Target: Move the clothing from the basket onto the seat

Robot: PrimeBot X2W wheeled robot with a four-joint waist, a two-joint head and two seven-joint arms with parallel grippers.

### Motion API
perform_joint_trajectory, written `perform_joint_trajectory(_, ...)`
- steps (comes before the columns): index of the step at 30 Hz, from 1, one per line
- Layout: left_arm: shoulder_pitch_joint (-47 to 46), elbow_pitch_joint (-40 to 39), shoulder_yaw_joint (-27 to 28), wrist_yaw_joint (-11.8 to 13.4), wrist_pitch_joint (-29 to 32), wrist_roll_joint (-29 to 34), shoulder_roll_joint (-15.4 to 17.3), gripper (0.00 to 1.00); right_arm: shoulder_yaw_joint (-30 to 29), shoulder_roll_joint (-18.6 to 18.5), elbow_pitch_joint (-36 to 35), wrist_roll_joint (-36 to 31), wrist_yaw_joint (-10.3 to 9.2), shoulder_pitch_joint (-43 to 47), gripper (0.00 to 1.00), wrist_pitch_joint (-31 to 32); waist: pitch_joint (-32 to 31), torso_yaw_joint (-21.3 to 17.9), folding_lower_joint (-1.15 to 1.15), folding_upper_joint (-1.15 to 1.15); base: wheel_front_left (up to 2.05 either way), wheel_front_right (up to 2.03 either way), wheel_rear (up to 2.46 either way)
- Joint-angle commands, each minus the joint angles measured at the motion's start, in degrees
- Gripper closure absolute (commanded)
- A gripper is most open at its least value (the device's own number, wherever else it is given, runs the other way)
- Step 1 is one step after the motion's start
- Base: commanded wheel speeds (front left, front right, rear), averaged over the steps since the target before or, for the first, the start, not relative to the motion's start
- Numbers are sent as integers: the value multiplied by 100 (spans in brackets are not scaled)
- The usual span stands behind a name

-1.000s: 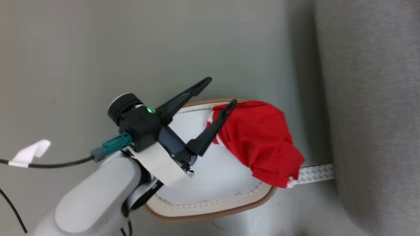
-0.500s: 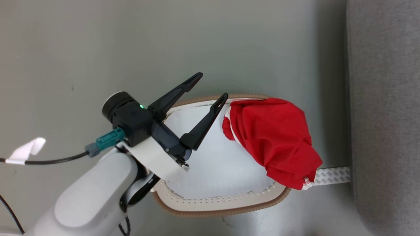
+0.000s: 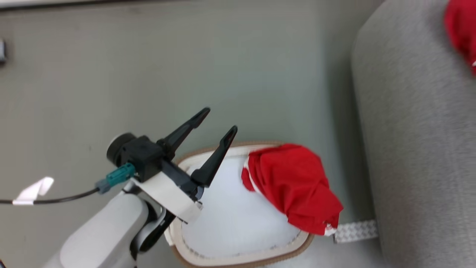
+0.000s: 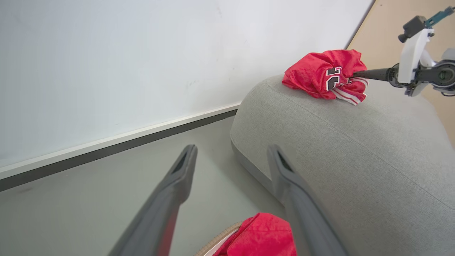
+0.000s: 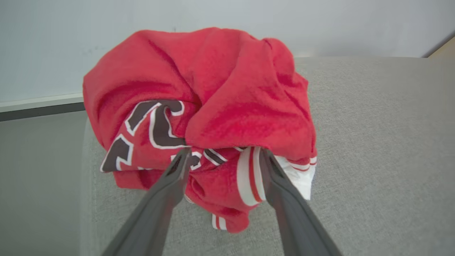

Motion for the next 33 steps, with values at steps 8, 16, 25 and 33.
perform_joint_trajectory(8, 515, 44, 308, 269, -75, -241, 29, 0, 450, -197, -699, 602, -14, 649, 0, -387, -1309, -52, 0, 0, 0, 0, 0)
perform_joint_trajectory(16, 994, -97, 926, 613, -87, -330, 6, 0, 910, -91, -1683, 1024, -14, 1178, 0, -575, -2053, 172, 0, 0, 0, 0, 0)
perform_joint_trajectory(25, 1780, -193, 1565, 922, -87, -49, 2, 0, 1047, 337, -2749, 1173, -14, 2085, 0, -670, -2578, 487, 0, 0, 0, 0, 0)
perform_joint_trajectory(33, 2621, -234, 2265, 1172, -87, 374, -172, 0, 888, 927, -3413, 747, -14, 3217, 0, -1054, -2988, 677, 0, 0, 0, 0, 0)
